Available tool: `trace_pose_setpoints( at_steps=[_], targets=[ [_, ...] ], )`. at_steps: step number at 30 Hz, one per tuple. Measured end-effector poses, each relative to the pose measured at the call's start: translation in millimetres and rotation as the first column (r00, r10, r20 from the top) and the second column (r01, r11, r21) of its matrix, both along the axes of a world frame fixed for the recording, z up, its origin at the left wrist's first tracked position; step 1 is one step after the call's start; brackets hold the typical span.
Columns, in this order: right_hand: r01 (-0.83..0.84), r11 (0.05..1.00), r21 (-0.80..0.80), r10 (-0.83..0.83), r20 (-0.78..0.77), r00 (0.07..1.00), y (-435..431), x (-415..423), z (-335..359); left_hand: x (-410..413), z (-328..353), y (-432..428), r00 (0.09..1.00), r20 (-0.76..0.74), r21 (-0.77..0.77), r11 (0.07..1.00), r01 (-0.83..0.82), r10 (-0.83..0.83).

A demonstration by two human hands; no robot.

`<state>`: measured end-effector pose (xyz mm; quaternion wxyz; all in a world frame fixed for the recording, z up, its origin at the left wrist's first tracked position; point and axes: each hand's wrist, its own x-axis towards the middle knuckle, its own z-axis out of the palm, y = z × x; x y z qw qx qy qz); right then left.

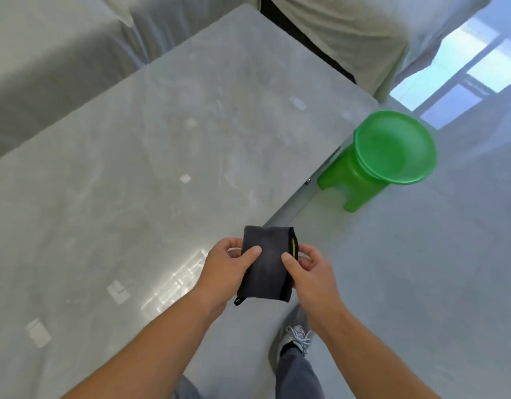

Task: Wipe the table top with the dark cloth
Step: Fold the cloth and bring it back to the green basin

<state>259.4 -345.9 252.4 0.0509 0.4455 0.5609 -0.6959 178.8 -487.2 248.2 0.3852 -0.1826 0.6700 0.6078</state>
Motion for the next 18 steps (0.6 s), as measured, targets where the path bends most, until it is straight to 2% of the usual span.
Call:
trace_pose_setpoints(
  at_steps=[3,9,15,18],
  targets=[
    [-0.061,0.992,0.110,0.063,-0.022,0.998,75.0,-8.9,-10.6,-18.6,-11.5,78.7,0.999,0.006,-0.006,0.999,0.049,-0.049],
    [-0.096,0.972,0.214,0.104,-0.025,0.994,201.4,-21.1,-27.0,-48.4,-35.7,213.1,0.986,-0.003,-0.008,0.986,0.166,-0.166],
    [-0.045,0.952,0.304,0.033,0.044,0.998,290.0,-45.5,-53.0,-81.9,-57.3,313.2,0.958,-0.008,-0.001,0.958,0.285,-0.285],
    [-0.013,0.945,0.327,-0.016,0.084,0.996,319.5,-57.0,-64.6,-100.0,-71.1,349.5,0.915,-0.048,-0.037,0.916,0.399,-0.401]
  ],
)
